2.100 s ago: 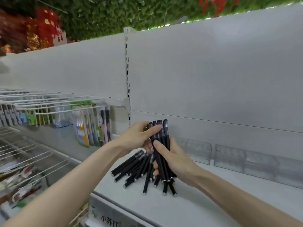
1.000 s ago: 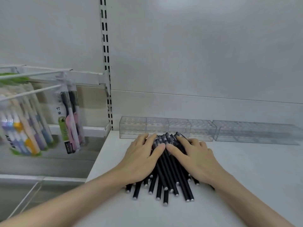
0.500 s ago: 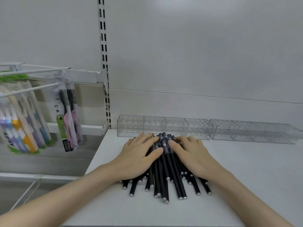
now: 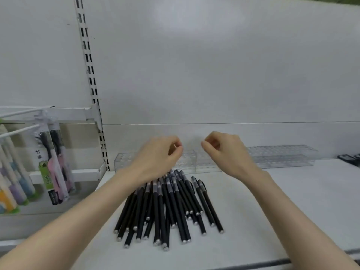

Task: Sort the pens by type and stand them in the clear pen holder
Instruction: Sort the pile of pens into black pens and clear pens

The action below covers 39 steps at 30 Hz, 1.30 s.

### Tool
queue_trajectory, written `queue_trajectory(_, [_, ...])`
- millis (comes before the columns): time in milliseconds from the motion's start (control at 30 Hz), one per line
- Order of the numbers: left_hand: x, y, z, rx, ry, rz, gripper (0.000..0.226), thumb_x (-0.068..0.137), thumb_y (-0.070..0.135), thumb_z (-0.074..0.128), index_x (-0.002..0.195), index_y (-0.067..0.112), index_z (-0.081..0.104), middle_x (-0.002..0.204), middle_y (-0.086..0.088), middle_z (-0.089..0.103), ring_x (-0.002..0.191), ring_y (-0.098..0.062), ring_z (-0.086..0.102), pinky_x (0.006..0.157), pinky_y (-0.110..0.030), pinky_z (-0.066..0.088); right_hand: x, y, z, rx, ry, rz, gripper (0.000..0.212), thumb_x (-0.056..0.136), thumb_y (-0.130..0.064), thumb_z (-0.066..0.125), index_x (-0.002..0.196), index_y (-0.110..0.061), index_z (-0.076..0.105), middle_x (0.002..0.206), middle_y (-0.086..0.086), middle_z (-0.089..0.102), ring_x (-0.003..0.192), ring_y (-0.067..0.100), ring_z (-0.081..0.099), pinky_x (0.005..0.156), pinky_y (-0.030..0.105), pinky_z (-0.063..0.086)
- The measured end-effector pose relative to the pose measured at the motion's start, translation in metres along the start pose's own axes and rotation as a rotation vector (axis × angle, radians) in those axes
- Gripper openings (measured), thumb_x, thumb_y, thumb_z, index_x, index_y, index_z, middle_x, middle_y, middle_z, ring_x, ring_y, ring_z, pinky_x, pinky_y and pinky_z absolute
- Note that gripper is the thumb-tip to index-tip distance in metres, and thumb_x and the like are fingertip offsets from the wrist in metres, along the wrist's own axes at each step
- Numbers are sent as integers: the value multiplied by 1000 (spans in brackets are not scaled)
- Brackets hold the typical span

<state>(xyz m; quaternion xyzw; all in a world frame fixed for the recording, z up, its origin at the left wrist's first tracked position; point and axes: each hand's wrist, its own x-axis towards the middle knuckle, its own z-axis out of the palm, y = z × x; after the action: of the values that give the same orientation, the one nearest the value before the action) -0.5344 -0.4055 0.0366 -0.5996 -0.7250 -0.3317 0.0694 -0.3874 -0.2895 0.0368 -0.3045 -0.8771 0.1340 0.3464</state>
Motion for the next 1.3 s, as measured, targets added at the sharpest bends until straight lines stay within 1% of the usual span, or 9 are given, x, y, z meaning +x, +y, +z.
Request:
queue_trajectory(100, [21,42,-5,71,57,75,18,95,29,49,94,20,64,72,14,59,73,-12,58,74,-30,47,6,13,-37,20,75,-13,19,92,-33,54,91,-19,66,83,-6,68,86,19,63,81,39,51])
queue_trajectory(233, [35,105,5,81,137,141,17,95,31,49,94,21,63,74,13,62,70,-11,58,71,-29,46,-4,47,-94,63,142,-41,15,91,-31,54,91,-20,65,79,-7,67,80,16,63,79,40,52])
queue_trajectory(433, [29,202,80,-30,207,106,12,92,31,54,88,25,64,71,12,65,75,-10,62,75,-36,49,-51,143,-169,66,111,-47,15,92,-31,53,88,-22,65,79,-10,67,77,8,62,77,37,52])
queue_trajectory(600, [42,279,151,-61,121,90,12,92,33,53,89,28,63,75,15,65,78,-7,62,75,-35,50,-78,228,-225,15,75,-40,17,93,-32,52,95,-22,65,87,-9,67,84,9,62,79,37,52])
queue_trajectory(767, [84,340,195,-44,111,133,15,92,35,53,96,26,63,84,12,68,85,-7,62,80,-31,48,-72,297,-279,-24,84,-33,15,94,-31,51,94,-22,63,92,-9,65,87,9,61,80,36,50])
queue_trajectory(867, [112,363,222,-39,100,168,15,93,36,51,97,27,63,85,14,66,85,-7,61,81,-31,48,-62,340,-300,-48,115,-33,15,94,-30,51,94,-22,63,91,-9,65,86,9,60,79,32,49])
queue_trajectory(1033, [156,389,278,-47,37,193,15,93,35,51,96,25,62,85,13,65,85,-9,62,80,-33,48,-48,410,-316,-122,74,-20,18,95,-28,50,99,-18,64,94,-6,65,84,8,59,77,27,47])
queue_trajectory(1200, [197,414,333,-48,-81,179,14,91,34,51,95,26,61,82,14,65,85,-10,62,80,-35,49,-30,472,-326,-207,-15,7,19,95,-28,48,101,-17,63,92,-7,63,83,12,57,79,32,47])
queue_trajectory(1300, [218,428,361,-42,-139,156,14,91,34,51,96,25,61,78,14,63,82,-11,62,80,-34,50,-23,505,-329,-195,-53,1,19,94,-28,49,99,-16,64,89,-7,62,81,12,56,74,29,45])
